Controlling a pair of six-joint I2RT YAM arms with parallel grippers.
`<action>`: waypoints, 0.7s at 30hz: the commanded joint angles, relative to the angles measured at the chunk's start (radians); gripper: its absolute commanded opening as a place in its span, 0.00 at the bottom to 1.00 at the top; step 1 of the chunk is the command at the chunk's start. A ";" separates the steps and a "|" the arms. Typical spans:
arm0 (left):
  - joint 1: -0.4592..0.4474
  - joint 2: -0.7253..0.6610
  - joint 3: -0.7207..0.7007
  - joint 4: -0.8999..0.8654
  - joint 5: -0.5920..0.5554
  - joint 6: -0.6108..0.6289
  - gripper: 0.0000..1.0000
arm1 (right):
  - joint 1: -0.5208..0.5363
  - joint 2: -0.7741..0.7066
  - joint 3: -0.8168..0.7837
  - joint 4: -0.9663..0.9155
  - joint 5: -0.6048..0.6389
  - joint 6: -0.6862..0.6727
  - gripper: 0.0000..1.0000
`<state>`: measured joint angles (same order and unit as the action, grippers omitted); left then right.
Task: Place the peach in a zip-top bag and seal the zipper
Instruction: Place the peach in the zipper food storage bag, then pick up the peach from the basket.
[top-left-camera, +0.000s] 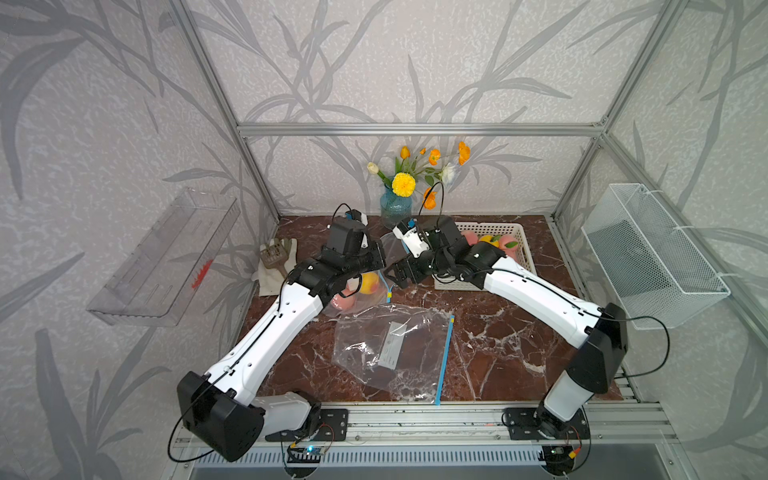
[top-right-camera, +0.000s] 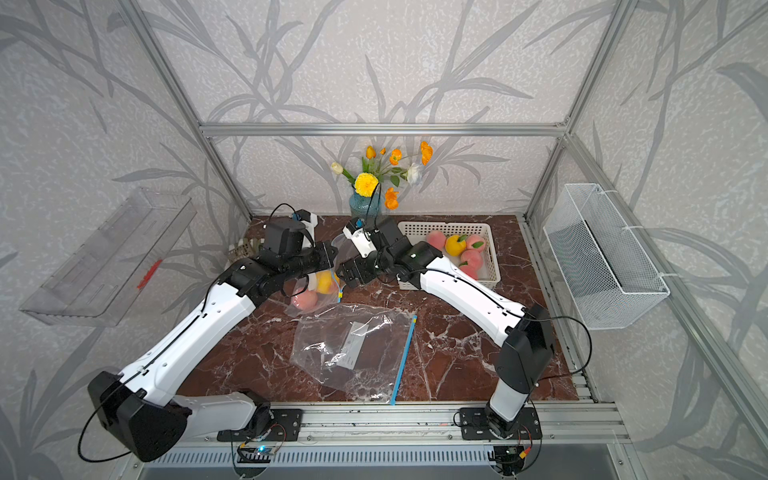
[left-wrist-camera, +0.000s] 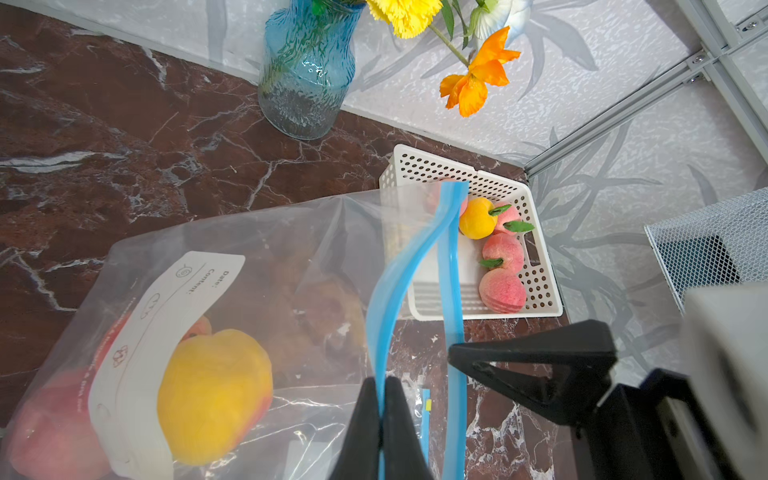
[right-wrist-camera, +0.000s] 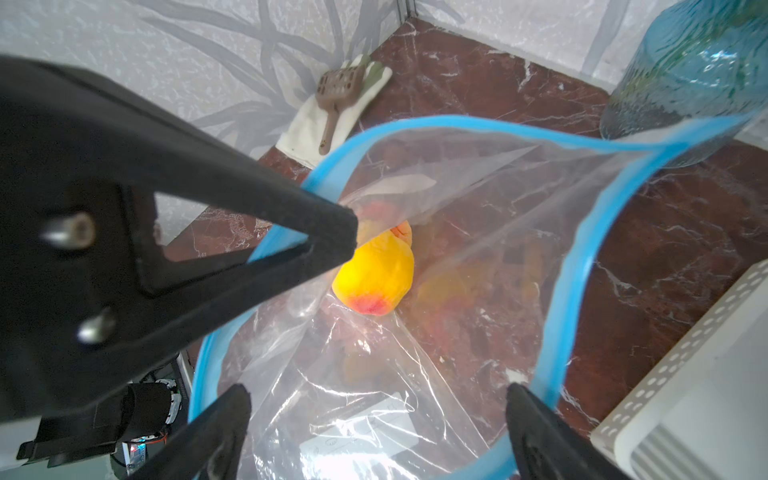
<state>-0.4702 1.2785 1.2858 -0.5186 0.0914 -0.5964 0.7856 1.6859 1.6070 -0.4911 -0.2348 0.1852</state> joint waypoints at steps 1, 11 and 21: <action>0.000 -0.043 0.013 -0.023 -0.039 0.019 0.00 | 0.002 -0.101 -0.045 0.060 0.051 -0.020 0.95; 0.002 -0.068 -0.010 -0.026 -0.085 0.024 0.00 | -0.201 -0.181 -0.212 0.042 0.243 0.012 0.99; 0.002 -0.067 -0.010 -0.042 -0.072 0.030 0.00 | -0.487 -0.059 -0.238 -0.106 0.403 0.075 0.99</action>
<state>-0.4702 1.2247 1.2854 -0.5476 0.0242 -0.5827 0.3199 1.6138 1.3773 -0.5243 0.0772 0.2367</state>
